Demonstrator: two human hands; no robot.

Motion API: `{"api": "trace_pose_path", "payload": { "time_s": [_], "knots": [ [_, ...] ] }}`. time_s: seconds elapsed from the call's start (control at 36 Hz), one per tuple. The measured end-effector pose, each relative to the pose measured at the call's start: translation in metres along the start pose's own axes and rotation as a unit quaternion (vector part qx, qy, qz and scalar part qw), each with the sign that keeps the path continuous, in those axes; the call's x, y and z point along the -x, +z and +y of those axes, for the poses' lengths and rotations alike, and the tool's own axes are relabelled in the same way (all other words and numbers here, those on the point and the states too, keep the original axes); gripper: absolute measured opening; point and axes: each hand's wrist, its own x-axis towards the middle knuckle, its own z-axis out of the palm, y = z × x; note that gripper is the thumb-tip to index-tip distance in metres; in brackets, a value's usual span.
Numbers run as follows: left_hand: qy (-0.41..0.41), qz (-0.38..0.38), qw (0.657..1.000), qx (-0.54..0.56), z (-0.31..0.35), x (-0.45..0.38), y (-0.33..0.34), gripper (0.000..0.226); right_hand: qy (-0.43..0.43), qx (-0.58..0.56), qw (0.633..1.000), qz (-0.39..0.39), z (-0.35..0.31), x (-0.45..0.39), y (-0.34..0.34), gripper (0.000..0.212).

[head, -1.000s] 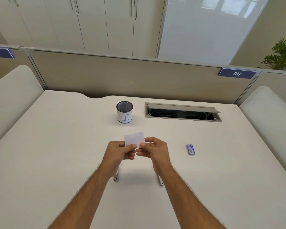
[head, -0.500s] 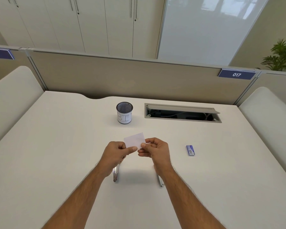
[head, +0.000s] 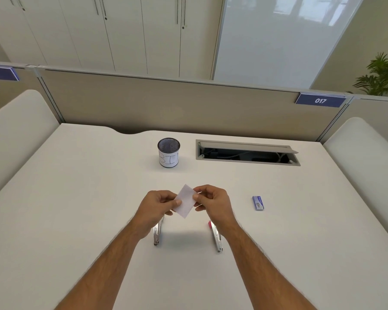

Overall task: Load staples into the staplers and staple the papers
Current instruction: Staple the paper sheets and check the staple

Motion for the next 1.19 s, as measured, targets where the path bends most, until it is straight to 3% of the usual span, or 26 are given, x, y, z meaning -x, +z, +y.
{"api": "trace_pose_path", "payload": {
  "time_s": [0.08, 0.19, 0.31, 0.42, 0.58, 0.69, 0.83, 0.89, 0.97, 1.08, 1.19],
  "knots": [
    [-0.004, 0.018, 1.0, -0.008, -0.001, 0.0, 0.0, 0.006, 0.009, -0.003, 1.0, 0.0, 0.003, 0.0, 0.006, 0.011],
    [-0.006, 0.103, 0.994, 0.02, -0.008, 0.0, -0.009, 0.009, 0.038, 0.011, 0.998, 0.051, 0.007, 0.004, 0.02, 0.014],
    [-0.016, 0.167, 0.983, 0.069, -0.013, 0.002, -0.022, 0.01, 0.102, 0.135, 0.984, 0.057, 0.031, 0.006, 0.043, 0.024],
    [-0.015, 0.19, 0.976, 0.101, -0.016, 0.008, -0.034, 0.012, 0.126, 0.31, 0.942, -0.003, 0.046, 0.013, 0.08, 0.052],
    [-0.023, 0.209, 0.972, 0.105, -0.021, 0.018, -0.055, 0.013, 0.142, 0.41, 0.9, -0.033, 0.059, 0.018, 0.134, 0.063],
    [-0.026, 0.22, 0.97, 0.098, -0.026, 0.022, -0.074, 0.014, 0.114, 0.473, 0.874, -0.025, 0.062, 0.014, 0.152, 0.06],
    [-0.036, 0.229, 0.968, 0.092, -0.033, 0.023, -0.089, 0.016, 0.069, 0.539, 0.839, -0.027, 0.065, 0.006, 0.157, 0.038],
    [-0.04, 0.23, 0.968, 0.09, -0.038, 0.022, -0.094, 0.016, 0.053, 0.528, 0.847, -0.03, 0.066, 0.003, 0.156, 0.04],
    [-0.046, 0.235, 0.967, 0.084, -0.042, 0.018, -0.097, 0.016, 0.031, 0.454, 0.889, -0.051, 0.071, -0.002, 0.151, 0.035],
    [-0.045, 0.232, 0.969, 0.069, -0.045, 0.012, -0.098, 0.015, 0.03, 0.242, 0.968, -0.055, 0.068, -0.002, 0.137, 0.027],
    [-0.046, 0.217, 0.974, 0.051, -0.048, 0.007, -0.096, 0.014, 0.085, 0.04, 0.993, -0.073, 0.053, 0.001, 0.121, 0.024]
  ]
}}
